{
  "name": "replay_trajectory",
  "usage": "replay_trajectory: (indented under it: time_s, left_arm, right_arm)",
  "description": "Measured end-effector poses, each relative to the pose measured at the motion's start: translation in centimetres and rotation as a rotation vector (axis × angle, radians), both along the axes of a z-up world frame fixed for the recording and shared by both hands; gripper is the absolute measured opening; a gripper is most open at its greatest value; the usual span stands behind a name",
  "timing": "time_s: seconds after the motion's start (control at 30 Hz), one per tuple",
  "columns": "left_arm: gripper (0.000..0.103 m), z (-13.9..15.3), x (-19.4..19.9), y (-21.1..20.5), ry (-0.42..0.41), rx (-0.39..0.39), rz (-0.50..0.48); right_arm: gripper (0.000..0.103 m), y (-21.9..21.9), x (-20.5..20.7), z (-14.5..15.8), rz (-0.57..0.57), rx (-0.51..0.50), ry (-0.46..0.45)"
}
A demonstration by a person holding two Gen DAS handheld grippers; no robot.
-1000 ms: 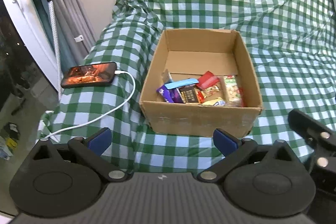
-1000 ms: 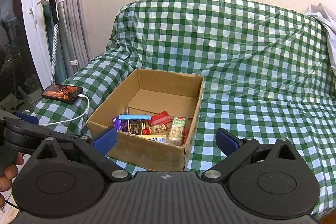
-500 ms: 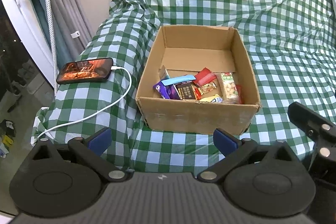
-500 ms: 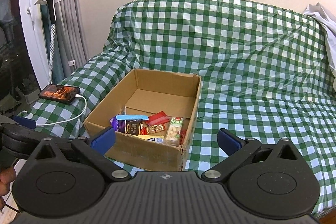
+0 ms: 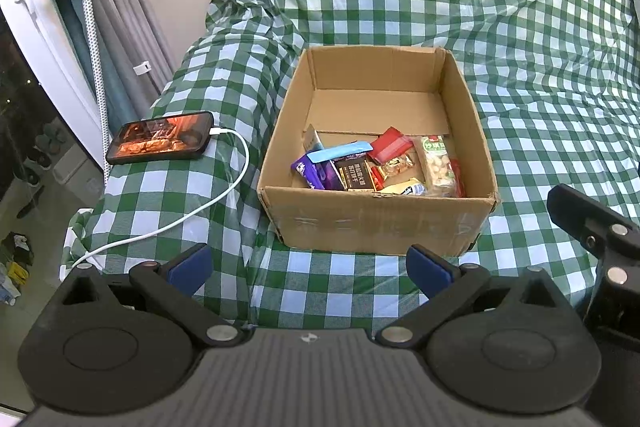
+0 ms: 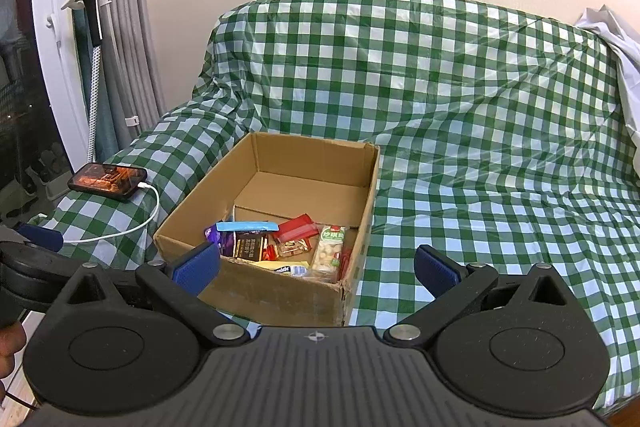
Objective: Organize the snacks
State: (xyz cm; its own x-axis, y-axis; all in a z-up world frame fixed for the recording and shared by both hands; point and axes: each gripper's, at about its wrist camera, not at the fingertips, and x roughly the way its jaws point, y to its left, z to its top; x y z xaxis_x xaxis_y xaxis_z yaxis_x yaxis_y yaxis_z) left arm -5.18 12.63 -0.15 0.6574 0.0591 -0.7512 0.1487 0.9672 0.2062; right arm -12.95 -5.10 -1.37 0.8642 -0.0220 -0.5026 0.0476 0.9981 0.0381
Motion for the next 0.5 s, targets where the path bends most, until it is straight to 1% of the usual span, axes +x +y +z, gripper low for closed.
replay_trajectory:
  time_s: [0.33, 0.5]
  left_arm:
    - [0.103, -0.24, 0.42, -0.11, 0.011, 0.008, 0.002]
    - [0.103, -0.36, 0.37, -0.30, -0.004, 0.025, 0.004]
  right_arm:
    - [0.102, -0.01, 0.16, -0.04, 0.001, 0.000, 0.002]
    - [0.102, -0.11, 0.75, -0.26, 0.006, 0.006, 0.004]
